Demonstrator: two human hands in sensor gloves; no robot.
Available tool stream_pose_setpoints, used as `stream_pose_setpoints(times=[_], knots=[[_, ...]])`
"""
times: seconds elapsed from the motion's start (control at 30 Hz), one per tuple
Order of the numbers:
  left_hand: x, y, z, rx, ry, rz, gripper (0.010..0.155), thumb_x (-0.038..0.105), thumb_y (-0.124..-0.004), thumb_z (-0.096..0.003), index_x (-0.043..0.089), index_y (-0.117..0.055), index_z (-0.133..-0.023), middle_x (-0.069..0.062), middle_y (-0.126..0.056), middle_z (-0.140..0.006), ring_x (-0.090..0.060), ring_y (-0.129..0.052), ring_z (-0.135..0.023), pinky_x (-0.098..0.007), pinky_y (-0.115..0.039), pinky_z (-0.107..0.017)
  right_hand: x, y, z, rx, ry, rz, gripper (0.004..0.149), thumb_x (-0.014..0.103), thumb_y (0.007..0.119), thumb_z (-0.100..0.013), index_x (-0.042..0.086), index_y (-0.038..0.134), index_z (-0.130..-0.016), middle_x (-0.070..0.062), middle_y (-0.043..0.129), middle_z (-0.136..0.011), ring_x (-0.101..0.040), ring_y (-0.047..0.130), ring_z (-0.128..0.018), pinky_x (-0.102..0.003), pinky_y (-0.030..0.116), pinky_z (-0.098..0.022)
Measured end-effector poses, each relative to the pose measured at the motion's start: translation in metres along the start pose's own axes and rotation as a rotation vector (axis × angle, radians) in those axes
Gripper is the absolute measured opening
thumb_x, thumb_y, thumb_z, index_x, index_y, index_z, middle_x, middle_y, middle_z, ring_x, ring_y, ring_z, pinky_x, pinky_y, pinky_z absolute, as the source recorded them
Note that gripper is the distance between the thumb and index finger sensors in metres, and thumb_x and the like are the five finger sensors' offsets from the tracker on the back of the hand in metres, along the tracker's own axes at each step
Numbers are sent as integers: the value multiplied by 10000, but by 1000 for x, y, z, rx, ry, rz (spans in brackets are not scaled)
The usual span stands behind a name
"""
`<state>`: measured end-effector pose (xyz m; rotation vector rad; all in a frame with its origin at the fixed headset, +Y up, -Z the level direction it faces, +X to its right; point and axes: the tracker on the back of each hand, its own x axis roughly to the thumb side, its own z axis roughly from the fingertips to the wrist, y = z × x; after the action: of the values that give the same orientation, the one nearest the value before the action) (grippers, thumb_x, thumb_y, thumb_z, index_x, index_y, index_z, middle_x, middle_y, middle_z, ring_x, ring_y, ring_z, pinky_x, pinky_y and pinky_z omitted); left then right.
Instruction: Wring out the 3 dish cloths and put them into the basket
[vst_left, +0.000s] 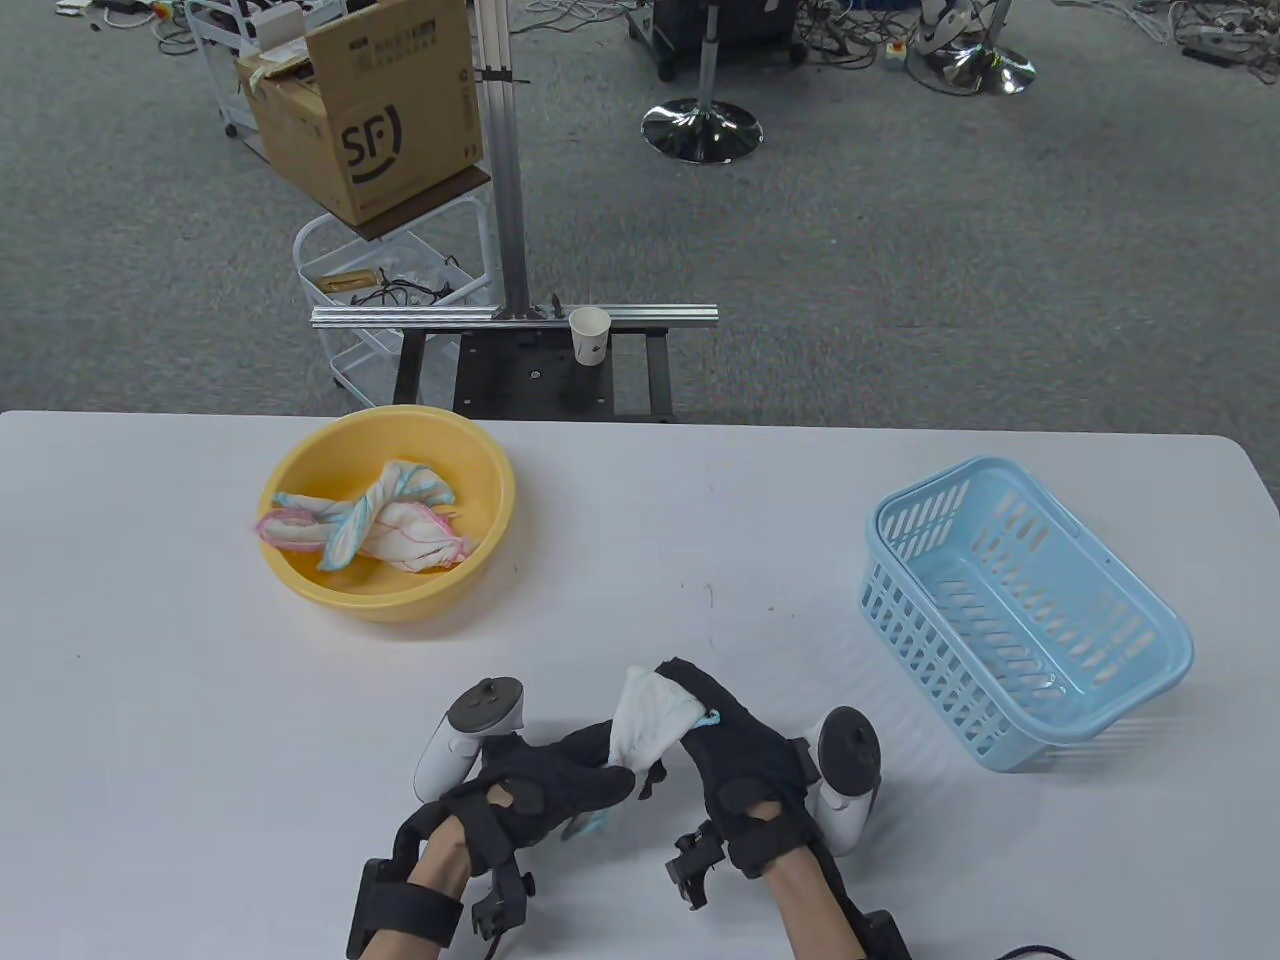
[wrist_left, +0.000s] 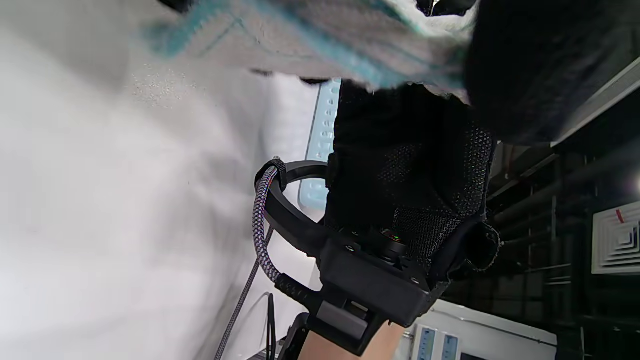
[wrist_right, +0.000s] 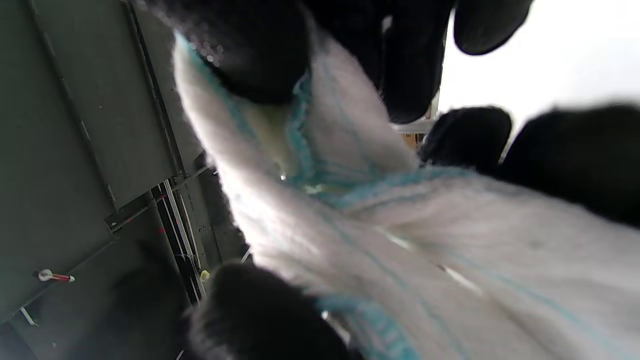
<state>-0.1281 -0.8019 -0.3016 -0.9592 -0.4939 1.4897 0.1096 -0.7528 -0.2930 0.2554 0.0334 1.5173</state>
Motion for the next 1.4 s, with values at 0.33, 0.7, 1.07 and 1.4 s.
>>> stream_pose_setpoints(times=[0.33,0.7,1.07,1.4], knots=[[17,15,17,358,33,-208,564,451,-936,-421,233,-844,-933,39,-943,-758,-236,-963,-676,-504,-736,-626,9,4,2,-52,-145,268,533,236,805,-523,298,607,-1014,-164,993,-740,-443,871,-808,-647,643,-641],[39,2,24,619,135,-764,549,424,-942,-384,241,-893,-899,29,-972,-718,-233,-992,-569,-505,-765,-574,12,10,3,59,-233,736,469,283,806,-526,238,727,-987,-197,872,-882,-495,813,-845,-672,634,-636],[51,-7,29,687,56,-1002,627,384,-944,-385,230,-809,-977,4,-967,-723,-243,-988,-564,-514,-759,-575,4,-5,-2,51,-90,591,548,477,871,-490,-8,923,-740,-204,825,-930,-489,845,-827,-662,662,-626],[69,-45,21,672,-54,-1403,765,398,-949,-391,442,-583,-1061,26,-981,-696,-244,-1000,-561,-512,-767,-581,-6,-16,-4,-13,27,274,605,547,862,-460,-39,1000,-518,-170,963,-783,-439,962,-703,-625,748,-566]])
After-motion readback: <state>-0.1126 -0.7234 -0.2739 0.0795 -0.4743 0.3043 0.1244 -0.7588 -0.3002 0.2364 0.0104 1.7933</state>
